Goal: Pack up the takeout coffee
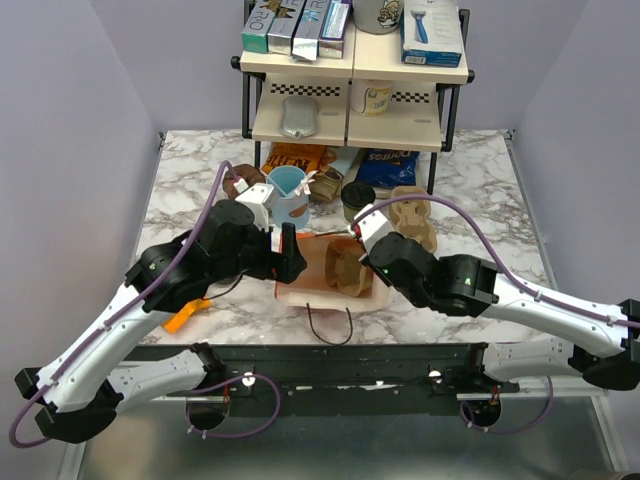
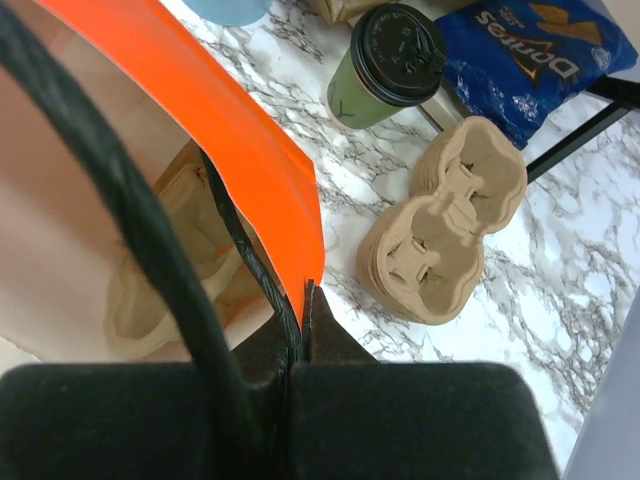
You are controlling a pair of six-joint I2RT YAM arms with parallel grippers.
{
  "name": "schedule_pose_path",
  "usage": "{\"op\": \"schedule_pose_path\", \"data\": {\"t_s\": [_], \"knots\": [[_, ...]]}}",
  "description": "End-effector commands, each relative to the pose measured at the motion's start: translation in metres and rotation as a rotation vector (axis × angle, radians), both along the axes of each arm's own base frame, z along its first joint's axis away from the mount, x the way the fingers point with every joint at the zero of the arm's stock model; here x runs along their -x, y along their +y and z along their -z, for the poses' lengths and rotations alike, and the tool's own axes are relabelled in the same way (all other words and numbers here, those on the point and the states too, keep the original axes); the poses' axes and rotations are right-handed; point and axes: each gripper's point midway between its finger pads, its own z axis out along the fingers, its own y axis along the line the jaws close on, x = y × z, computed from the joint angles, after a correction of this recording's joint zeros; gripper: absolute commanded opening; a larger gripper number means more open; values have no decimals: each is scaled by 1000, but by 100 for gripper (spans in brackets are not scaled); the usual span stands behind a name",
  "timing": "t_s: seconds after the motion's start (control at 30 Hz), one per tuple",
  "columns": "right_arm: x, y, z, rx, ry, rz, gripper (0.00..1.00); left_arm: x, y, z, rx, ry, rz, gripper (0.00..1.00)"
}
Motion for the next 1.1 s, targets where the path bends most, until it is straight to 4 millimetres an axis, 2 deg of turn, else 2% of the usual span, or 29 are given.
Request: {"op": "schedule_pose_path", "data": {"t_s": [0.0,0.1,0.17,0.2,0.27,0.3,0.33,0.37,0.43,0.5,0.57,0.6,0.67,0.7,0.8,0.83,0.9,0.93,0.97,1.07], "knots": [[1,-6,-3,-14,1,40,1,-19,-4,3,-20,-24,-86,99],[3,-3,-4,-43,16,32,1,-24,-3,11,-76,-35,-120,98],[4,-1,-4,-61,24,31,3,-22,0,17,-122,-37,-140,93],[5,1,-5,-72,27,29,3,-25,1,22,-150,-40,-159,81],[6,4,-5,-101,43,33,4,-20,-8,29,-174,-38,-142,69],[7,5,-2,-106,50,32,5,-23,-10,35,-212,-44,-162,57],[9,9,0,-140,64,25,11,-21,-16,39,-249,-53,-199,22],[9,8,0,-147,65,32,20,-24,-9,38,-275,-68,-238,15],[10,7,-2,-166,72,50,33,-23,-8,30,-256,-74,-281,0],[9,6,-11,-203,68,67,46,-25,-4,26,-256,-82,-323,0],[11,8,-19,-241,72,67,53,-26,-5,24,-248,-70,-352,0],[13,7,-28,-277,76,67,65,-26,-5,24,-252,-67,-368,0],[16,6,-40,-325,74,56,75,-26,-5,26,-284,-49,-387,0],[16,6,-46,-354,67,50,82,-27,-3,27,-301,-50,-403,0],[22,-4,-73,-478,24,16,89,-29,-6,29,-335,-33,-425,0],[27,-14,-81,-533,12,4,91,-30,-9,27,-334,-30,-426,0],[38,-16,-92,-636,17,-45,92,-31,-11,25,-336,-22,-433,0],[44,-16,-84,-651,35,-74,91,-32,-13,24,-335,-22,-438,0],[59,-17,-91,-712,63,-154,91,-32,-13,23,-336,-18,-443,0],[87,-5,-83,-749,183,-275,86,-32,-18,24,-319,0,-461,0]]}}
